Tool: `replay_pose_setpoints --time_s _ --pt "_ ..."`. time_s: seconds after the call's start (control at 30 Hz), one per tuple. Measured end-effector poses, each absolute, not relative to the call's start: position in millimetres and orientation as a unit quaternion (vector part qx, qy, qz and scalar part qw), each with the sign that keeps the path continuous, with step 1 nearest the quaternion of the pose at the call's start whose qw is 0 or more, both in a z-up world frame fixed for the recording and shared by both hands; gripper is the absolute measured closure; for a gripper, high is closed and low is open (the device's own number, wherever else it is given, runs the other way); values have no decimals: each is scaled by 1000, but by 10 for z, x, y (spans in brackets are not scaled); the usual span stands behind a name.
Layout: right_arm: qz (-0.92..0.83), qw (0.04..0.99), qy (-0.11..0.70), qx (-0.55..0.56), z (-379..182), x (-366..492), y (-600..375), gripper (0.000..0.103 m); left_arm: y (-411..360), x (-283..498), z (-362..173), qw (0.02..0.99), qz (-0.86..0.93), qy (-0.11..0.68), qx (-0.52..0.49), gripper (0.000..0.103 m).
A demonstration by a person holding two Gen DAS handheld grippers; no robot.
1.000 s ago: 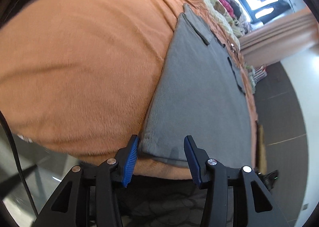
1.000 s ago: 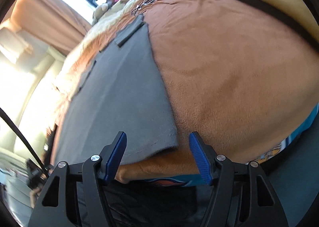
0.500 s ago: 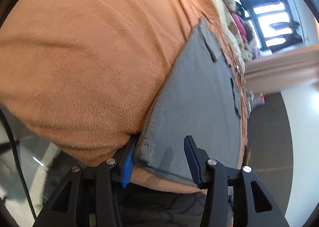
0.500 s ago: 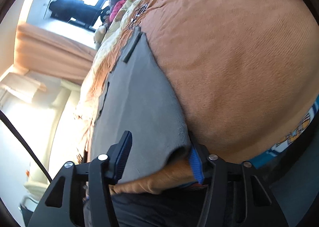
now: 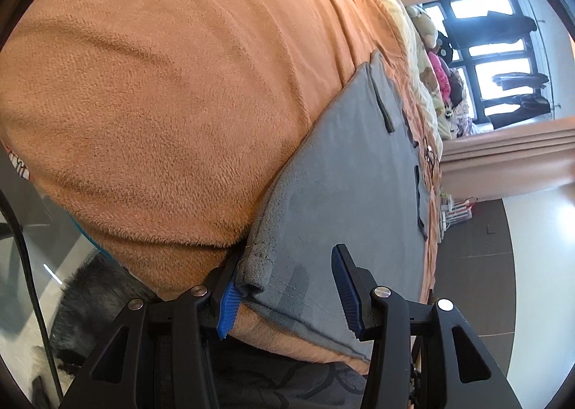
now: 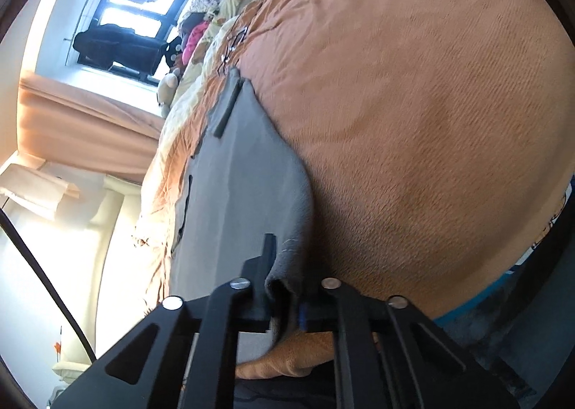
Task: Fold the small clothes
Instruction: 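Lower both grippers to the T-shirt hem and close them on it, then lift the held hem with both grippers and fold it over toward the collar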
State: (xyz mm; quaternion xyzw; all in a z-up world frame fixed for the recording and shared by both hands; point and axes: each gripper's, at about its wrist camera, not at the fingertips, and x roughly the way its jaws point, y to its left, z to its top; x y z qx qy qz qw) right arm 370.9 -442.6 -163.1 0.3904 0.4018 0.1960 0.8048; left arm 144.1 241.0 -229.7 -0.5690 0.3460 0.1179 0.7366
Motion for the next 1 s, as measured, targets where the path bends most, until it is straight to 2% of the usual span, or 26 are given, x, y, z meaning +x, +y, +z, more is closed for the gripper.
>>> replay_pose_setpoints --time_s 0.03,0.07,0.1,0.17,0.2,0.4,1.0 --pt "194 806 400 390 -1616 3697 -4433 102 2411 1441 -2297 736 121 346 -569 55" --pt "191 808 399 389 -1606 3681 -4442 102 2423 1448 -2293 736 126 348 -567 64" --pt "187 811 398 386 -1589 3658 -4453 103 2439 1460 -2295 736 131 353 -562 80" --pt "189 814 391 385 -1537 3620 -4458 103 2482 1462 -2326 734 137 358 -561 95" --pt "191 815 389 385 -1522 3608 -4463 103 2514 1453 -2355 730 135 357 -567 97" --pt "202 823 376 373 -1393 3458 -4449 103 2574 1358 -2165 753 119 324 -560 99" --pt "253 834 320 372 -1000 2853 -4628 103 2645 776 -932 807 68 216 -546 100"
